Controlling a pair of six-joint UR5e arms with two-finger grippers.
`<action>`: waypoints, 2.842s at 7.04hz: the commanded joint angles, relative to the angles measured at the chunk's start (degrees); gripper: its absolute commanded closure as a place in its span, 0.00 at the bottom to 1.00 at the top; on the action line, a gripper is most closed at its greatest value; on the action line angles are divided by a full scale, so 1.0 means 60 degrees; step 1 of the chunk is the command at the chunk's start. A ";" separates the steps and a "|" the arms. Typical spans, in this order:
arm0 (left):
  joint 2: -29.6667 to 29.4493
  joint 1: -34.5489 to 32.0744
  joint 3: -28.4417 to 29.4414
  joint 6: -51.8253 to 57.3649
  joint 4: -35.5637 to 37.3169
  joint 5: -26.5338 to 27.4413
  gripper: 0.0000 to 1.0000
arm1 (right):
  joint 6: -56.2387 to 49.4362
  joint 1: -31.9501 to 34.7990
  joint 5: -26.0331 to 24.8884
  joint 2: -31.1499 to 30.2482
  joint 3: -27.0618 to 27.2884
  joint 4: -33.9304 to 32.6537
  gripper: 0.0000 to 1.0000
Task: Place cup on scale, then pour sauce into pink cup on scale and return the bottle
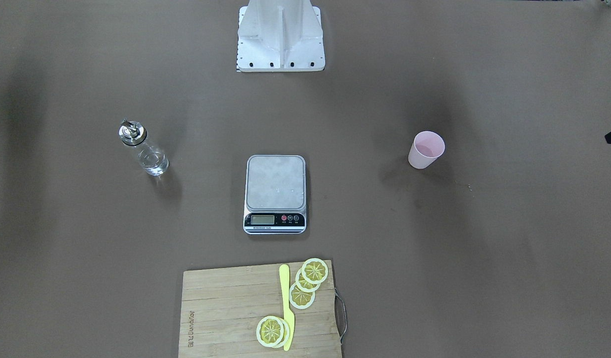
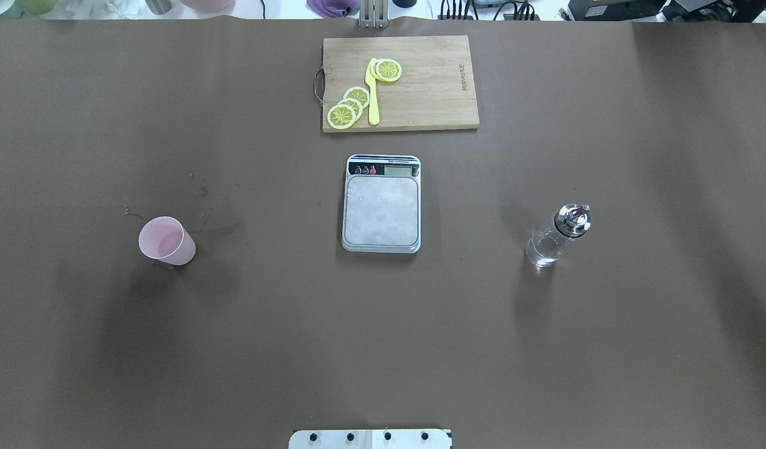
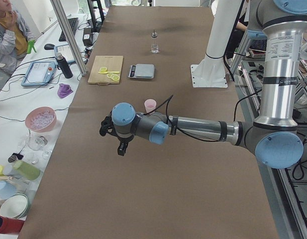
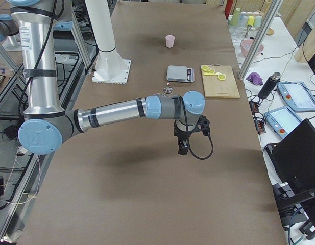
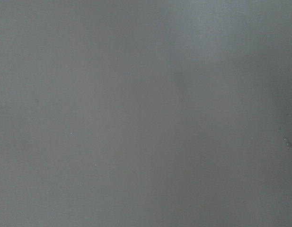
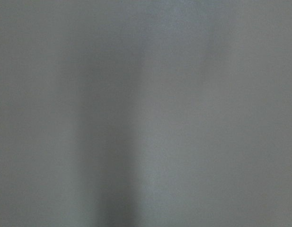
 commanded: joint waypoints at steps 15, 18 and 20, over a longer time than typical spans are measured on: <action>-0.1643 0.5592 -0.0534 -0.5683 0.0098 0.2050 1.00 | 0.0002 -0.0015 0.0489 -0.0195 0.0486 -0.0088 0.00; -0.5614 0.5752 -0.0359 -0.6076 0.4228 0.1595 1.00 | 0.0002 -0.0015 0.0578 -0.0633 0.1216 -0.0117 0.00; -0.6985 0.6467 0.0340 -0.7246 0.4259 0.2238 1.00 | 0.0016 -0.0146 0.0868 -0.0809 0.1641 -0.0015 0.00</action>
